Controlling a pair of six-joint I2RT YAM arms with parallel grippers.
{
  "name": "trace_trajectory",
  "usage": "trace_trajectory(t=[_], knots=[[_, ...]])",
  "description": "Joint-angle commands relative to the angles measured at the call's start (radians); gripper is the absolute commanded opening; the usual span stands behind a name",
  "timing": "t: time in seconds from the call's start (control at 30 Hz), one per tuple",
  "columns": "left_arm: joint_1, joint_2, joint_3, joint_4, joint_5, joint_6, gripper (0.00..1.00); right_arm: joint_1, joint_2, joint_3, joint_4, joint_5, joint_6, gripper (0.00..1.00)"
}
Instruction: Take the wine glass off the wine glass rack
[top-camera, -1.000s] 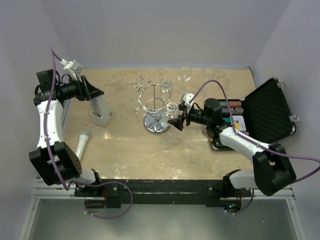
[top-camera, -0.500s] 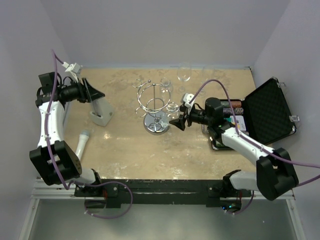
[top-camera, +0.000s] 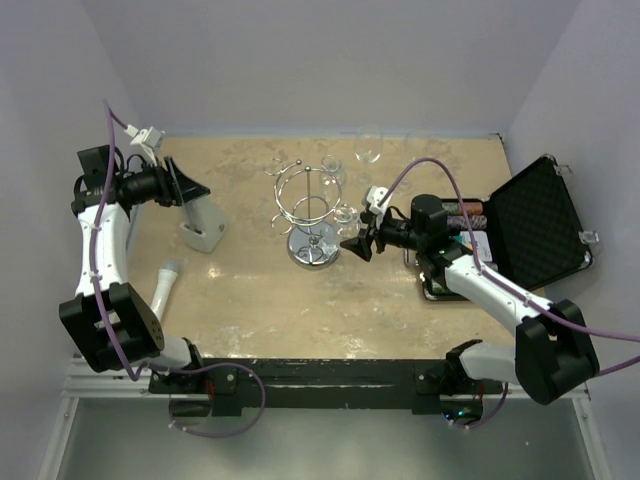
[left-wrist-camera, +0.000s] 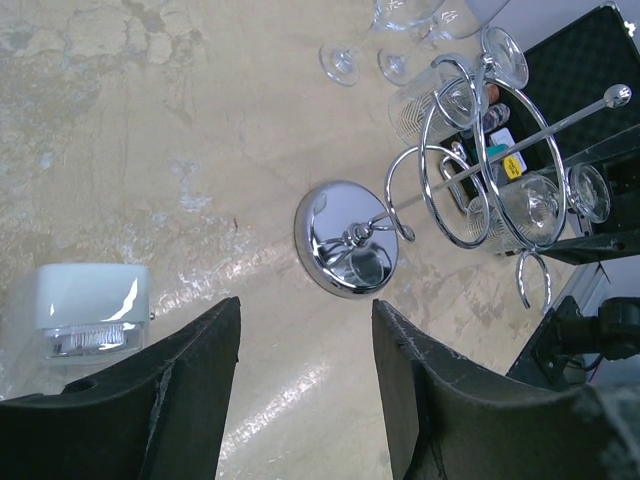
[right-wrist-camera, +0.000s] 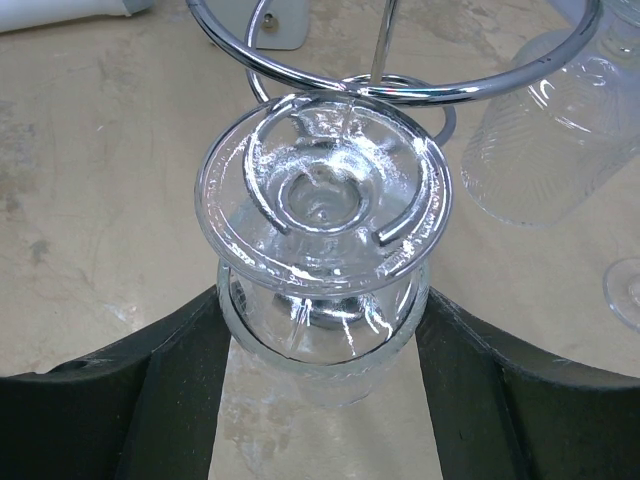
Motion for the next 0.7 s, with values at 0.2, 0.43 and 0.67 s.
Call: trace_trajectory(t=[0.2, 0.43, 0.67], knots=[[-0.006, -0.038, 0.003, 0.042, 0.025, -0.044, 0.59, 0.001, -0.061, 0.044, 0.102, 0.025, 0.045, 0.04], [-0.010, -0.032, 0.023, 0.041, 0.020, -0.043, 0.59, -0.011, -0.086, 0.024, 0.094, 0.056, 0.060, 0.00], [-0.012, -0.020, 0.048, 0.050, 0.020, -0.047, 0.59, -0.020, -0.110, 0.030, 0.019, 0.044, 0.011, 0.00]])
